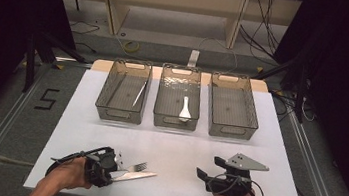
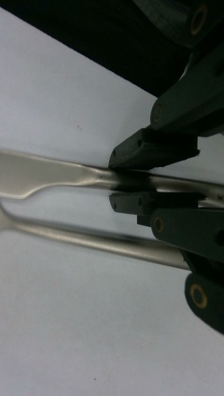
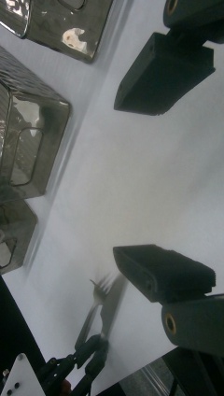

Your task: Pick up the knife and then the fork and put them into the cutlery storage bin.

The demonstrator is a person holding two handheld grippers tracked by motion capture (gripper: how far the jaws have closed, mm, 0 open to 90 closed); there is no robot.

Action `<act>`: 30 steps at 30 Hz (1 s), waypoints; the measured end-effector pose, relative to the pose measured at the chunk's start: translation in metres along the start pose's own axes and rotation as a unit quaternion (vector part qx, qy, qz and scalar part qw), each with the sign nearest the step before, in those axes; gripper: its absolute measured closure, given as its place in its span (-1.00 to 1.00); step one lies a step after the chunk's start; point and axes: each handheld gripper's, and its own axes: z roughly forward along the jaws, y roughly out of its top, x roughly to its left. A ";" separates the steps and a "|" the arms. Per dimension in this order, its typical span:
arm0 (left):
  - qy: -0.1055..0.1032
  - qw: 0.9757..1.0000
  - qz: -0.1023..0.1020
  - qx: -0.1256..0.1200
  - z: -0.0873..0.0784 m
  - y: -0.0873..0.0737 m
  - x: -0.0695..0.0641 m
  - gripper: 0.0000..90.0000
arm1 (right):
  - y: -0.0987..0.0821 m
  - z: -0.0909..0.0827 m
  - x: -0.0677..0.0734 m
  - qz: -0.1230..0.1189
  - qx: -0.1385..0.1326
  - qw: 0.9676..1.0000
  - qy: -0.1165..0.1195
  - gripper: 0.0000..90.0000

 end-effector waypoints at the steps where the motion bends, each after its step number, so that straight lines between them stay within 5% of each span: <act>1: -0.001 1.000 0.001 0.000 0.000 0.000 0.000 0.74 | 0.000 0.000 0.000 0.001 0.000 1.000 0.000 -0.43; 13: -0.003 1.000 0.006 -0.006 0.000 -0.002 0.000 0.76 | 0.000 0.000 0.000 -0.001 0.002 1.000 0.000 -0.43; 19: -0.012 1.000 -0.012 -0.009 -0.001 -0.003 0.003 0.77 | 0.001 -0.001 0.001 0.000 0.002 1.000 0.001 -0.43; 30: -0.041 0.997 -0.052 -0.051 -0.009 0.002 0.003 0.77 | 0.002 -0.001 0.002 -0.002 -0.003 1.000 0.006 -0.42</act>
